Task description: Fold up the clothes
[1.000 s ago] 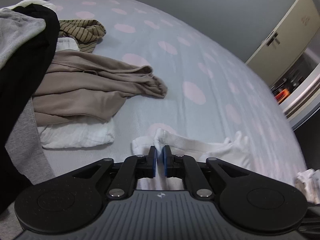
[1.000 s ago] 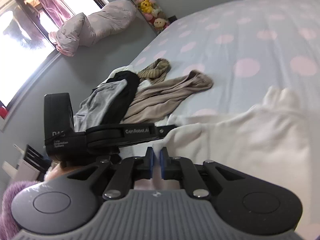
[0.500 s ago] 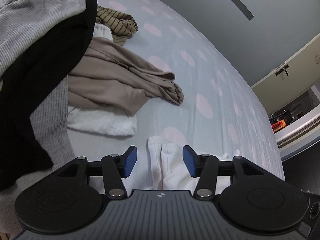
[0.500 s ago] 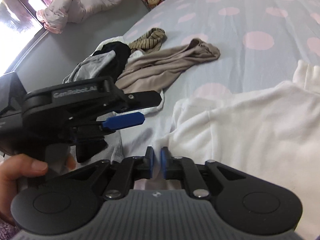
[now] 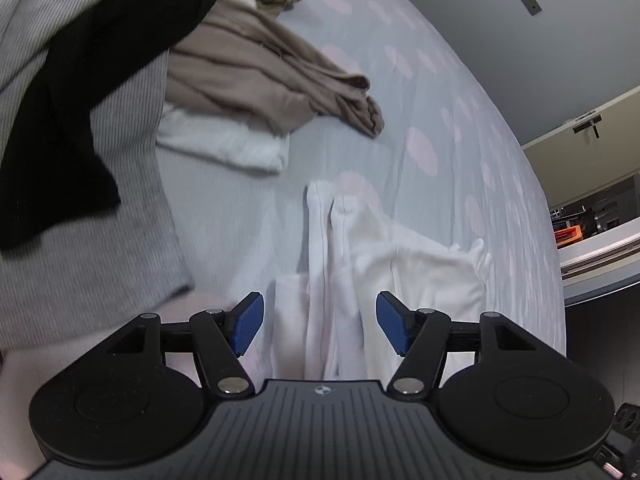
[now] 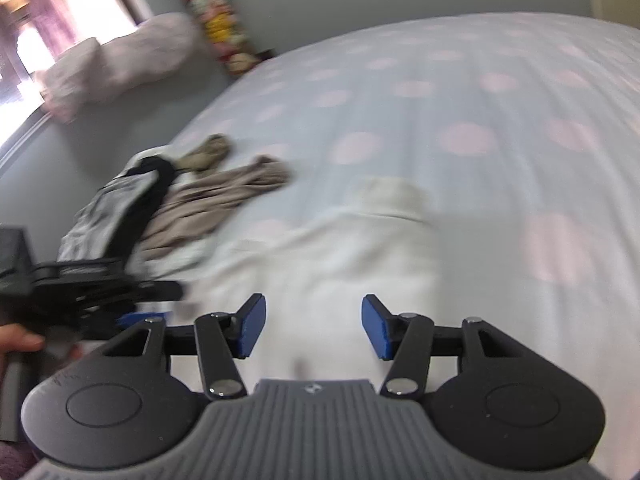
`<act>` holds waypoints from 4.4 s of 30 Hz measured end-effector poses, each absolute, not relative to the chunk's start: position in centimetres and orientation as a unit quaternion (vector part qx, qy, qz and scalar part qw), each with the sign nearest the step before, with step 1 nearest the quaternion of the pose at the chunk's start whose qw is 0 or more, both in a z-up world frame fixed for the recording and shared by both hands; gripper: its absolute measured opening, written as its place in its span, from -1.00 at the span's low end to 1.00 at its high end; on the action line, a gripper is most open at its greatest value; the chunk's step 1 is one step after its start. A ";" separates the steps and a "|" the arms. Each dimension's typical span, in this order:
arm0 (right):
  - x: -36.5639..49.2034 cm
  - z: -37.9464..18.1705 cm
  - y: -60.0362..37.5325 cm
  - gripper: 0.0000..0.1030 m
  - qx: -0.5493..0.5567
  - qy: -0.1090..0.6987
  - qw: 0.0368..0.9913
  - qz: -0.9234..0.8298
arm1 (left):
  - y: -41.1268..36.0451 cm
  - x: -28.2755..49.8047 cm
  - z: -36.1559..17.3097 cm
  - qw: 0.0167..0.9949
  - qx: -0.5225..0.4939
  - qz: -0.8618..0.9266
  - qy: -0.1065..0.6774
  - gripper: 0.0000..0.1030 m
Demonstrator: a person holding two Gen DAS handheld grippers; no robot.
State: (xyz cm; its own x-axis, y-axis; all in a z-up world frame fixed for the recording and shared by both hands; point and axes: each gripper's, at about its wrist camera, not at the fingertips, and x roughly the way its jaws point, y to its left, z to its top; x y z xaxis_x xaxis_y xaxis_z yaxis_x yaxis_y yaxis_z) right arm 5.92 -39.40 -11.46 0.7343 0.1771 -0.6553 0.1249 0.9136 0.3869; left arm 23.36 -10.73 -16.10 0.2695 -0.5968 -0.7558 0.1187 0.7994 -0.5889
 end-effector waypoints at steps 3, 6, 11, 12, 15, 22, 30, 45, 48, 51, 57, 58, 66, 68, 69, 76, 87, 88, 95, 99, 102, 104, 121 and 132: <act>5.3 -12.2 -41.7 0.32 0.215 0.370 0.904 -0.003 | -11.0 23.2 -16.6 0.762 -0.213 -0.232 0.566 0.18; 5.7 -13.6 -42.8 0.32 0.247 0.375 0.893 0.010 | -11.3 23.3 -17.3 0.757 -0.213 -0.231 0.573 0.18; 6.5 -16.0 -44.4 0.32 0.303 0.382 0.872 0.034 | -11.6 23.5 -18.4 0.751 -0.221 -0.237 0.575 0.20; 6.7 -16.5 -44.7 0.32 0.314 0.383 0.868 0.039 | -11.6 23.6 -18.5 0.751 -0.225 -0.240 0.573 0.20; 7.3 -17.7 -45.5 0.32 0.341 0.382 0.857 0.054 | -11.9 23.7 -18.8 0.749 -0.234 -0.252 0.566 0.20; 9.1 -19.4 -46.5 0.15 0.378 0.355 0.852 0.077 | -13.2 24.2 -19.2 0.757 -0.222 -0.277 0.548 0.18; 10.5 -20.7 -47.0 -0.21 0.405 0.340 0.843 0.096 | -13.9 24.4 -19.4 0.766 -0.208 -0.296 0.531 -0.07; 8.0 -17.2 -45.5 -0.63 0.346 0.274 0.892 0.097 | -14.8 21.4 -14.3 0.805 -0.136 -0.353 0.457 -0.55; 6.3 -14.9 -45.0 -0.63 0.321 0.248 0.909 0.098 | -15.0 20.0 -12.0 0.814 -0.129 -0.370 0.429 -0.55; 4.3 -12.5 -45.2 -0.64 0.315 0.220 0.918 0.097 | -15.2 18.4 -9.5 0.824 -0.128 -0.382 0.398 -0.56; 0.1 -6.3 -46.1 -0.65 0.290 0.145 0.941 0.097 | -16.9 15.1 -2.6 0.842 -0.109 -0.418 0.324 -0.57; -0.7 -5.2 -46.6 -0.65 0.286 0.132 0.944 0.097 | -17.4 14.6 -1.3 0.844 -0.103 -0.425 0.311 -0.57; -8.8 3.6 -52.8 -0.65 0.243 0.039 0.967 0.071 | -24.4 8.6 9.0 0.830 -0.048 -0.511 0.220 -0.57; -11.6 5.7 -55.0 -0.65 0.232 0.022 0.971 0.057 | -26.8 6.5 11.1 0.817 -0.038 -0.539 0.203 -0.57; -13.1 6.7 -56.2 -0.65 0.226 0.015 0.973 0.049 | -28.2 5.4 12.0 0.809 -0.034 -0.554 0.195 -0.57; -24.8 12.2 -65.1 -0.65 0.194 -0.004 0.981 -0.029 | -38.7 -2.5 16.2 0.729 -0.002 -0.663 0.171 -0.57; -40.3 13.6 -76.3 -0.65 0.180 0.018 0.965 -0.191 | -56.3 -13.7 13.9 0.601 0.031 -0.776 0.188 -0.57; -41.2 13.4 -77.1 -0.65 0.181 0.023 0.962 -0.203 | -57.5 -14.2 13.1 0.592 0.032 -0.781 0.195 -0.57; -43.4 11.1 -82.7 -0.65 0.182 0.084 0.943 -0.266 | -65.4 -16.3 7.5 0.548 0.042 -0.796 0.253 -0.58; -41.7 8.8 -86.1 -0.65 0.189 0.127 0.934 -0.275 | -68.9 -15.3 4.2 0.548 0.051 -0.784 0.288 -0.58; -39.6 7.1 -88.4 -0.65 0.194 0.153 0.929 -0.275 | -70.8 -13.5 2.7 0.559 0.055 -0.770 0.304 -0.58; -37.9 6.1 -89.9 -0.65 0.194 0.165 0.929 -0.268 | -71.7 -12.4 1.9 0.565 0.057 -0.761 0.313 -0.58; -22.9 -1.3 -96.3 -0.61 0.224 0.326 0.892 -0.221 | -75.6 -3.6 -6.5 0.566 0.038 -0.705 0.425 -0.57; -19.8 -1.8 -100.8 0.19 0.352 0.350 0.845 -0.198 | -75.5 -0.1 -9.5 0.544 -0.021 -0.678 0.495 -0.12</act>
State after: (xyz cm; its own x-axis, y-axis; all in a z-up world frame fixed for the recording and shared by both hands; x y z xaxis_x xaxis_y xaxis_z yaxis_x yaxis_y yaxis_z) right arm -19.82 -100.81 -1.76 0.6767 -0.0893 -0.7308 0.5816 0.6735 0.4562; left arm -0.14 -75.45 -9.55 -0.4078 -0.7582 -0.5088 0.7159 0.0804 -0.6936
